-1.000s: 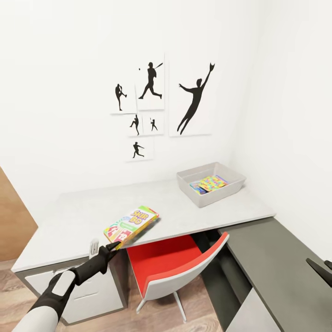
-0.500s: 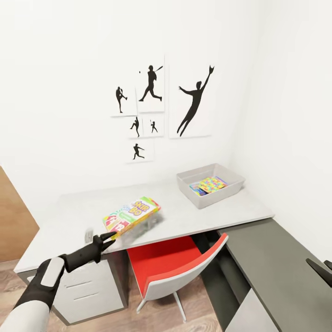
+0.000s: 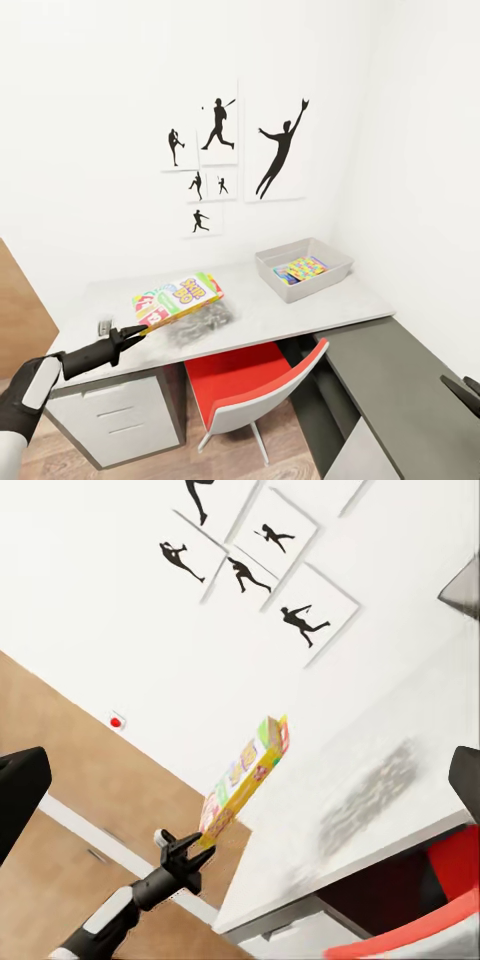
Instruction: Put all the toys in the child's room - the three board games (two on the bed and one on the table), the two jigsaw puzzles on the table, and the tennis ball on the table - inside the toy box on the table in the child's room.
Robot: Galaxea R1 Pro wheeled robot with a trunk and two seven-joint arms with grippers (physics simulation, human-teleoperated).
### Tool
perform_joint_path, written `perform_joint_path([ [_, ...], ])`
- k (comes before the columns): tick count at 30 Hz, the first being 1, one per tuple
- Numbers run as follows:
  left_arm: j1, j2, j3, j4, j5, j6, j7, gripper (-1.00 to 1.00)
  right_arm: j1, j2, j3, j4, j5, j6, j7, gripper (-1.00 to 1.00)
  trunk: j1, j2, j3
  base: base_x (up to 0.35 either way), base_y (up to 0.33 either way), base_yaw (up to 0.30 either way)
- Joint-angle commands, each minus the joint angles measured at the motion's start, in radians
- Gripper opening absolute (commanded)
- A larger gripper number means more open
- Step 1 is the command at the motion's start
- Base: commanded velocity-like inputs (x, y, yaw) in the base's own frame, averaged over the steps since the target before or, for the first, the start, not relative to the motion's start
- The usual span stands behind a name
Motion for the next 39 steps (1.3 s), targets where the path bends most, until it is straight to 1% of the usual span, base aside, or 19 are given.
perform_joint_path([
  [1,-0.001,0.01,-0.001,0.0,-0.002,0.006,-0.019,-1.0,0.0,0.0,0.0,0.0,0.004,0.007,-0.002,1.0,-0.004,0.006,0.002,0.0,0.0,0.0],
  [2,-0.001,0.03,-0.006,0.0,-0.002,0.006,-0.043,-1.0,0.0,0.0,0.0,0.001,0.018,0.007,-0.006,1.0,-0.007,0.013,0.005,0.0,0.0,0.0],
  [3,-0.002,0.039,-0.008,0.0,-0.002,0.006,-0.055,-1.0,0.0,0.0,0.0,0.001,0.026,0.007,-0.008,1.0,-0.011,0.02,0.008,0.0,0.0,0.0],
  [4,-0.004,0.067,-0.019,0.0,-0.003,0.006,-0.092,-1.0,0.0,0.0,0.0,0.002,0.044,0.008,-0.011,1.0,-0.015,0.027,0.011,0.0,0.0,0.0],
  [5,-0.005,0.076,-0.024,0.001,-0.004,0.006,-0.104,-1.0,0.0,0.0,0.0,0.002,0.049,0.008,-0.012,1.0,-0.019,0.034,0.014,0.0,0.0,0.0],
  [7,-0.007,0.109,-0.052,0.001,-0.007,0.006,-0.145,-1.0,0.0,0.001,0.0,0.002,0.059,0.008,-0.014,1.0,-0.027,0.048,0.021,0.0,0.0,0.0],
  [8,-0.007,0.118,-0.06,0.001,-0.007,0.006,-0.154,-1.0,0.0,0.001,0.0,0.002,0.06,0.008,-0.015,1.0,-0.03,0.055,0.024,0.0,0.0,0.0],
  [11,-0.009,0.163,-0.109,0.001,-0.008,0.006,-0.206,-1.0,0.0,0.004,0.0,0.002,0.064,0.006,-0.016,1.0,-0.042,0.076,0.033,0.0,0.0,0.0],
  [12,-0.009,0.171,-0.118,0.001,-0.008,0.006,-0.217,-1.0,0.0,0.004,0.0,0.002,0.065,0.006,-0.016,1.0,-0.046,0.083,0.036,0.0,0.0,0.0],
  [13,-0.009,0.182,-0.134,0.001,-0.008,0.006,-0.241,-1.0,0.0,0.004,0.0,0.001,0.065,0.006,-0.017,1.0,-0.05,0.09,0.039,0.0,0.0,0.0],
  [14,-0.01,0.197,-0.157,0.001,-0.011,0.006,-0.303,-1.0,0.0,0.005,0.0,0.001,0.066,0.005,-0.017,1.0,-0.053,0.097,0.043,0.0,0.0,0.0],
  [16,-0.01,0.201,-0.167,0.001,-0.012,0.006,-0.335,-1.0,0.0,0.006,0.001,0.001,0.066,0.004,-0.017,1.0,-0.061,0.111,0.049,0.0,0.0,0.0],
  [18,-0.01,0.204,-0.173,0.001,-0.013,0.006,-0.347,-1.0,0.0,0.007,0.001,0.001,0.066,0.004,-0.016,1.0,-0.069,0.125,0.055,0.0,0.0,0.0],
  [23,-0.01,0.221,-0.183,0.001,-0.013,0.006,-0.359,-1.0,0.0,0.012,0.017,0.001,0.067,0.004,-0.015,1.0,-0.088,0.16,0.071,0.0,0.0,0.0],
  [30,-0.01,0.253,-0.197,0.001,-0.012,0.006,-0.368,-1.0,0.0,0.013,0.029,0.001,0.067,0.004,-0.015,1.0,-0.115,0.209,0.093,0.0,0.0,0.0],
  [33,-0.01,0.262,-0.198,0.001,-0.013,0.006,-0.391,-1.0,0.0,0.014,0.039,0.001,0.067,0.004,-0.016,1.0,-0.115,0.209,0.093,0.0,0.0,-0.024],
  [35,-0.01,0.266,-0.198,0.001,-0.015,0.006,-0.419,-1.0,0.0,0.014,0.045,0.001,0.067,0.004,-0.015,1.0,-0.115,0.209,0.093,-0.036,0.0,-0.101],
  [39,-0.01,0.268,-0.199,0.001,-0.028,0.006,-0.438,-1.0,0.0,0.014,0.048,0.0,0.067,0.004,-0.013,1.0,-0.115,0.209,0.093,-0.166,0.025,-0.192],
])
